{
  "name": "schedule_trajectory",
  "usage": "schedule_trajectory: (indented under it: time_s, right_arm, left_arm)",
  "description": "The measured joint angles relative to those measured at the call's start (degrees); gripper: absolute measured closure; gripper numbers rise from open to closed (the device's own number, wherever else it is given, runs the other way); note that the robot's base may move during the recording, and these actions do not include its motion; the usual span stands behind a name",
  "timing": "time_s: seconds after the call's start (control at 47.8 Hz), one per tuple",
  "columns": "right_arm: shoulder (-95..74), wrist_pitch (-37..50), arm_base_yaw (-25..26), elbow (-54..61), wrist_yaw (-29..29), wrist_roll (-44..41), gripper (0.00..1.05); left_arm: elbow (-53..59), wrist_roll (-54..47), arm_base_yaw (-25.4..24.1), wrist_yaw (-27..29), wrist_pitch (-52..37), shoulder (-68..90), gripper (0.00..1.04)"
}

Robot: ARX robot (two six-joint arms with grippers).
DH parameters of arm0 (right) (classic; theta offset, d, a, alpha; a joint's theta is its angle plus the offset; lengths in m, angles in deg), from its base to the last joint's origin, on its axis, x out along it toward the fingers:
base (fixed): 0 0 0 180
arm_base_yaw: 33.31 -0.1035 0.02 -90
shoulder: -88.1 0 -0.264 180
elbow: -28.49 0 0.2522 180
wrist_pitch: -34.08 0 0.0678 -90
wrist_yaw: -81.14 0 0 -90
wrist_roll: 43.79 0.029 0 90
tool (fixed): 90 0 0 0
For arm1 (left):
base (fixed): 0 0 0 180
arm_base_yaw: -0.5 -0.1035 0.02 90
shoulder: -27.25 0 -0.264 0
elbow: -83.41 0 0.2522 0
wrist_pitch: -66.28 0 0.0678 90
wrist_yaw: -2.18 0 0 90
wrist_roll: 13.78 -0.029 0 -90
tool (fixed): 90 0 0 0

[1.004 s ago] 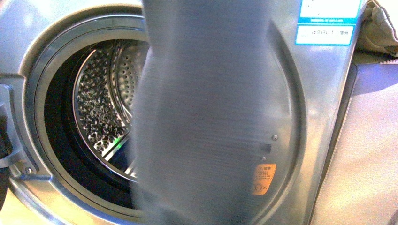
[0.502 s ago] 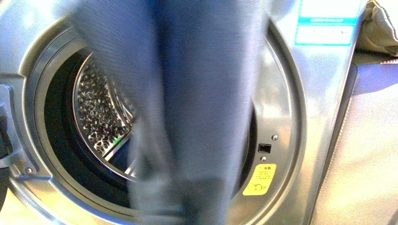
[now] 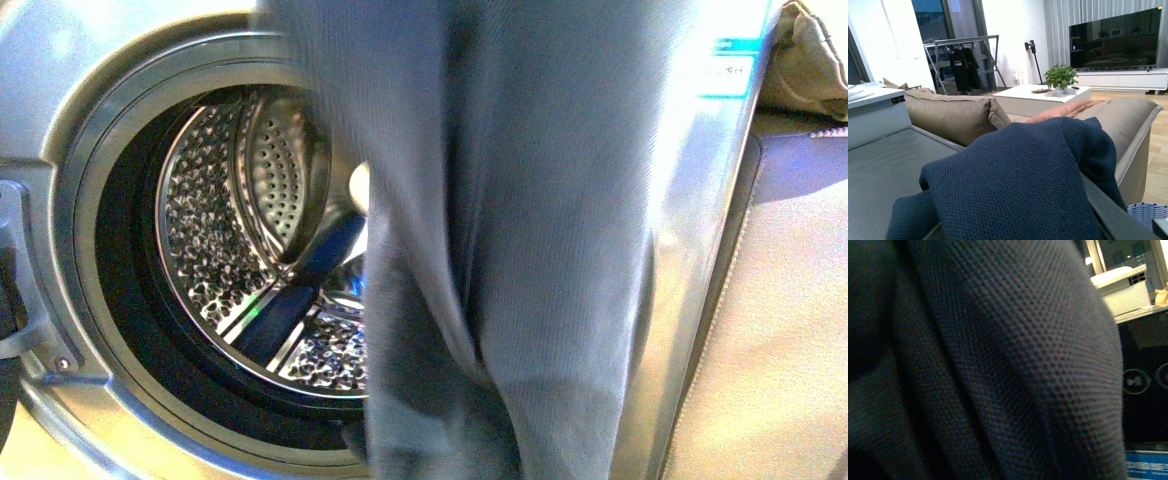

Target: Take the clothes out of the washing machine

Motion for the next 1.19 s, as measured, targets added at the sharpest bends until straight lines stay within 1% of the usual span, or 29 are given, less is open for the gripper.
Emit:
schedule_trajectory:
  time_s: [0.021,0.084,0.105,0.125,0.167,0.251,0.314,0.335,0.397,0.46,0.627,0.669,0.711,0.816,0.837,0.857,1.046,1.171,1.192]
  right_arm:
    - [0.31,0.0,0.28,0.11,0.09,0.04,1.01]
    - [1.86,-0.24,1.95,0.68,0.92,0.39,1.01]
    - [2.47,-0.46,2.69,0.85,1.31,0.57,1.01]
    - [3.13,-0.79,3.48,0.98,1.77,0.9,1.01]
    - [4.61,-1.64,5.68,1.11,3.21,1.51,1.01]
    - [6.34,-2.84,8.83,1.11,5.18,2.67,1.01]
    - [8.13,-4.31,13.64,0.94,8.24,4.55,1.01]
    - [8.31,-4.52,14.34,0.85,8.72,4.81,1.01]
    - [8.92,-5.62,17.86,0.17,10.69,6.03,1.01]
    - [9.42,-7.06,23.74,-1.38,14.43,8.79,1.01]
    - [9.88,-8.52,35.69,-5.14,21.88,13.73,1.01]
    - [9.94,-8.52,40.33,-6.58,24.81,15.58,1.01]
    - [9.92,-8.5,43.47,-7.65,26.64,17.0,1.01]
    - [8.63,-6.95,56.0,-11.37,32.52,21.88,1.01]
    - [8.48,-6.73,56.85,-11.63,32.89,22.27,1.01]
    - [7.91,-6.05,59.47,-12.39,33.99,23.52,1.01]
    - [4.44,-1.09,74.2,-14.99,39.5,32.41,1.01]
    - [2.62,0.94,82.12,-15.47,42.86,35.87,1.01]
    - [2.51,0.94,82.84,-15.43,43.1,35.87,1.01]
  left_arm:
    - [0.0,0.02,0.0,0.0,0.0,0.0,0.64]
    - [0.0,0.0,0.0,0.0,0.0,0.0,0.54]
    - [0.0,0.02,0.0,0.0,0.0,0.0,0.52]
    - [0.0,0.02,0.0,0.0,0.0,0.0,0.47]
    - [0.0,0.02,0.0,0.0,0.0,0.0,0.39]
    - [0.0,0.02,0.0,0.0,0.0,0.0,0.27]
    - [0.0,0.02,0.0,0.0,0.0,0.0,0.14]
    - [0.0,0.02,0.0,0.0,0.0,0.0,0.11]
    - [0.0,0.0,0.0,0.0,0.0,0.0,0.05]
    - [0.0,0.04,0.0,-0.02,0.0,0.0,0.07]
    - [0.0,0.04,0.02,-0.13,0.0,0.0,0.07]
    - [0.0,0.02,0.02,-0.13,0.0,0.0,0.07]
    - [0.0,0.02,0.02,-0.11,0.0,0.0,0.07]
    - [-0.04,0.02,0.02,-0.13,0.0,-0.02,0.07]
    - [-0.04,0.02,0.02,-0.13,0.0,-0.02,0.07]
    - [-0.04,0.02,0.02,-0.11,0.0,-0.02,0.07]
    - [-0.07,0.02,0.02,-0.09,0.0,-0.02,0.07]
    - [-0.07,0.02,0.02,-0.09,0.0,-0.02,0.07]
    - [-0.07,0.02,0.02,-0.09,0.0,-0.02,0.07]
